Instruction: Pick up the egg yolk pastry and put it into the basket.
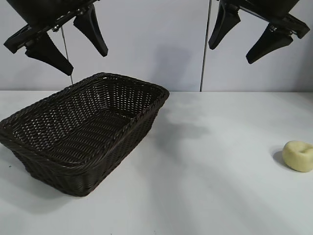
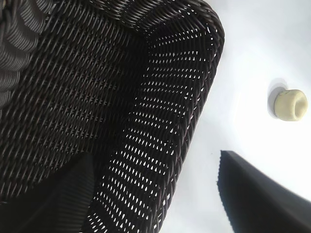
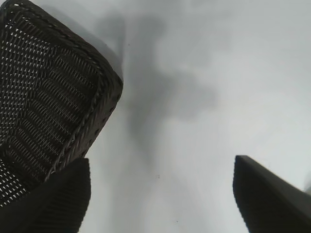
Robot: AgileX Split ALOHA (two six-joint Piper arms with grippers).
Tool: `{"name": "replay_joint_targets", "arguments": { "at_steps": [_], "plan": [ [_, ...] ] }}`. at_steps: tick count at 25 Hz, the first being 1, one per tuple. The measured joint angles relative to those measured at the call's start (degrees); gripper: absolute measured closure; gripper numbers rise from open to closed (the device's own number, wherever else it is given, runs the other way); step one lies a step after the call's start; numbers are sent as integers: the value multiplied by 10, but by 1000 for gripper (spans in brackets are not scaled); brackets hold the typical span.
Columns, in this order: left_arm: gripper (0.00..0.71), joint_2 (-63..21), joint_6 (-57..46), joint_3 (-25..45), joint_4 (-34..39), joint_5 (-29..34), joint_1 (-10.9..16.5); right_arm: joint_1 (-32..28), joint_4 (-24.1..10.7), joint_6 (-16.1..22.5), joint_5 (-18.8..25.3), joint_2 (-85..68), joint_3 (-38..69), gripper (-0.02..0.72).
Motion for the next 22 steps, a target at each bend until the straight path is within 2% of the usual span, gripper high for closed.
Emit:
{"name": "replay_joint_targets", "arguments": {
  "at_steps": [14,22],
  "plan": [
    [188,0,0,0,0,-10,0,0,0,0,0,0,0,123],
    [192,-36,-22,0,14,51,0,0,0,0,1,0,0,123]
  ]
}}
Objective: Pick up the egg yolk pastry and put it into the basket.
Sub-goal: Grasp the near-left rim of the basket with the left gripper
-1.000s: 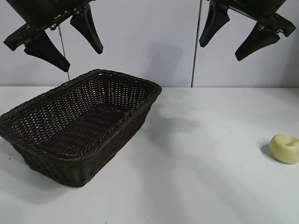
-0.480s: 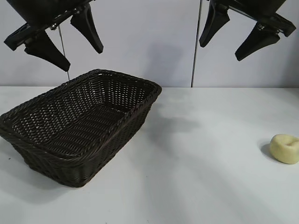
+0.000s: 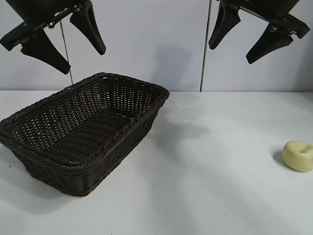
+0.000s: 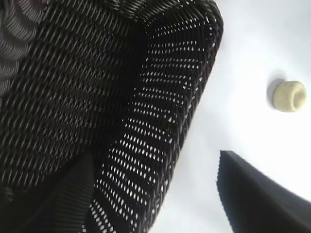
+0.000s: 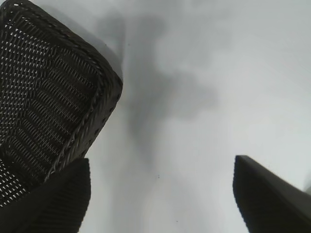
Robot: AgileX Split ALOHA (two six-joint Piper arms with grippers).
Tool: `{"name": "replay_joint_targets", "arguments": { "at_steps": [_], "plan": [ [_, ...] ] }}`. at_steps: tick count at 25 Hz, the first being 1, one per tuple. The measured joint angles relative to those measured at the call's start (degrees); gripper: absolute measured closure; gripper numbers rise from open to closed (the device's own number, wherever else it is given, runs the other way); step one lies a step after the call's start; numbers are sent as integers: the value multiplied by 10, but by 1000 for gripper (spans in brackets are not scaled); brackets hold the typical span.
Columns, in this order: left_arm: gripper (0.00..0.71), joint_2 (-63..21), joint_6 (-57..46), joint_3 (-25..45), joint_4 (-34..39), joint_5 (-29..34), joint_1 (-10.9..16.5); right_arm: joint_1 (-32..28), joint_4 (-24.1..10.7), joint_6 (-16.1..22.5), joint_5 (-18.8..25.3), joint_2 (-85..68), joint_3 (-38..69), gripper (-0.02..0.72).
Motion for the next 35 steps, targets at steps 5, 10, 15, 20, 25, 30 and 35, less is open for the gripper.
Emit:
{"name": "replay_joint_targets", "arguments": {
  "at_steps": [5,10,15,20,25,30,35],
  "plan": [
    [192,-50,-42,0,47,41,0,0,0,0,2,0,0,123],
    [192,-84,-96,4,77,73,0,0,0,0,10,0,0,123],
    [193,-131,-139,58,95,80,-6,0,0,0,11,0,0,123],
    [193,-181,-260,160,127,9,-6,0,0,0,11,0,0,123],
    [193,-186,-364,253,129,-76,-6,0,0,0,11,0,0,123],
    [193,-186,-469,307,149,-130,-6,0,0,0,11,0,0,123],
    [193,-186,-565,335,205,-161,-6,0,0,0,11,0,0,123]
  ]
}}
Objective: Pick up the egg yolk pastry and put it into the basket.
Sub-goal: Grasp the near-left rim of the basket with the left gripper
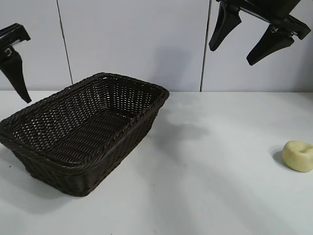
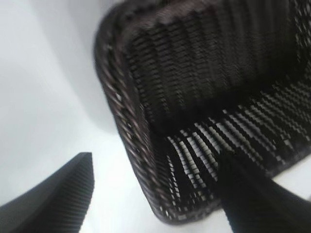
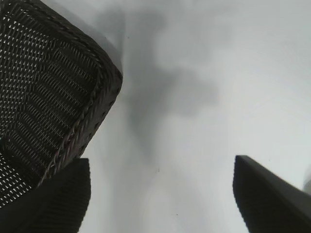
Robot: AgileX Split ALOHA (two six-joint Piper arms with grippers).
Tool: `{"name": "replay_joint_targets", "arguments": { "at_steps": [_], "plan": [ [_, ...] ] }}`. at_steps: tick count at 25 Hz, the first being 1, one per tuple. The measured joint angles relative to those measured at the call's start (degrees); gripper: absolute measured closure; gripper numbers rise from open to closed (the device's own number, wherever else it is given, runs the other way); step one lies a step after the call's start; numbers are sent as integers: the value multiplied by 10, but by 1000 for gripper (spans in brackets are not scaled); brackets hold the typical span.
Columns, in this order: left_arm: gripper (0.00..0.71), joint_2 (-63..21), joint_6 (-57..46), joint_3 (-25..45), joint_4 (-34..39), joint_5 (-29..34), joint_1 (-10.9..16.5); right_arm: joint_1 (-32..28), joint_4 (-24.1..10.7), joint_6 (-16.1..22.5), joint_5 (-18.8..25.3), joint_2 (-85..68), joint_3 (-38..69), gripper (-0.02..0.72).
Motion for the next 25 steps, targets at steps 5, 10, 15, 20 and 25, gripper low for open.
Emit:
{"name": "replay_joint_targets", "arguments": {
  "at_steps": [5,10,15,20,25],
  "plan": [
    [193,0,-21,17,4,-33,0,0,0,0,0,0,0,123],
    [193,1,-23,18,4,-53,0,0,0,0,0,0,0,123],
    [193,24,-23,18,4,-56,0,0,0,0,0,0,0,123],
    [193,66,-23,18,4,-68,0,0,-1,0,0,0,0,123],
    [193,116,-23,18,4,-88,0,0,-1,0,1,0,0,123]
  ]
}}
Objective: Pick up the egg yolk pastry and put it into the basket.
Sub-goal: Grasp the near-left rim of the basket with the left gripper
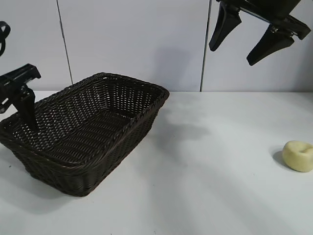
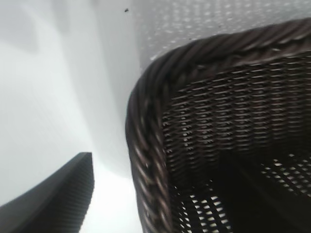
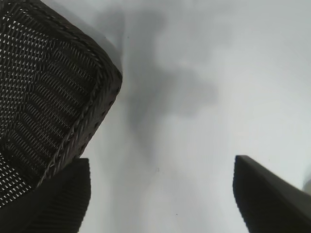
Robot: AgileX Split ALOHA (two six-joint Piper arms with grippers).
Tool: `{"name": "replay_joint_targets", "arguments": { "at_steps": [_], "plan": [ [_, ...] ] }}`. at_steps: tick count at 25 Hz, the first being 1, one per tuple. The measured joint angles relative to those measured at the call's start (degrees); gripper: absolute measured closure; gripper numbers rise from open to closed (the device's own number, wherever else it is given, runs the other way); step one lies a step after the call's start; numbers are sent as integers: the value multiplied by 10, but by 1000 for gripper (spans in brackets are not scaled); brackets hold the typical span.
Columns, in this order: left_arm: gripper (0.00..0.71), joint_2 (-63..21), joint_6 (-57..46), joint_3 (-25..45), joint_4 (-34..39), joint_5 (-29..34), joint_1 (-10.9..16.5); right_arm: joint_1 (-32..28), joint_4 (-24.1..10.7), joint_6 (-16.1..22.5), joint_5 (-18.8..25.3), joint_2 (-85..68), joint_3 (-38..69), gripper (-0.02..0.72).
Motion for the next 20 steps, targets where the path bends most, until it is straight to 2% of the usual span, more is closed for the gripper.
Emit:
{"name": "replay_joint_targets", "arguments": {
  "at_steps": [6,8,14,16,18,20],
  "plan": [
    [198,52,0,0,-18,-30,0,0,-2,0,0,0,0,123],
    [233,59,0,0,-27,-33,0,0,-2,0,0,0,0,123],
    [497,59,0,0,-30,-39,0,0,-2,0,0,0,0,123],
    [560,59,-1,0,-31,-40,0,0,-2,0,0,0,0,123],
    [595,59,-4,0,-34,-45,0,0,-2,0,0,0,0,123],
    [601,59,-4,0,-35,-48,0,0,-2,0,0,0,0,123]
  ]
}}
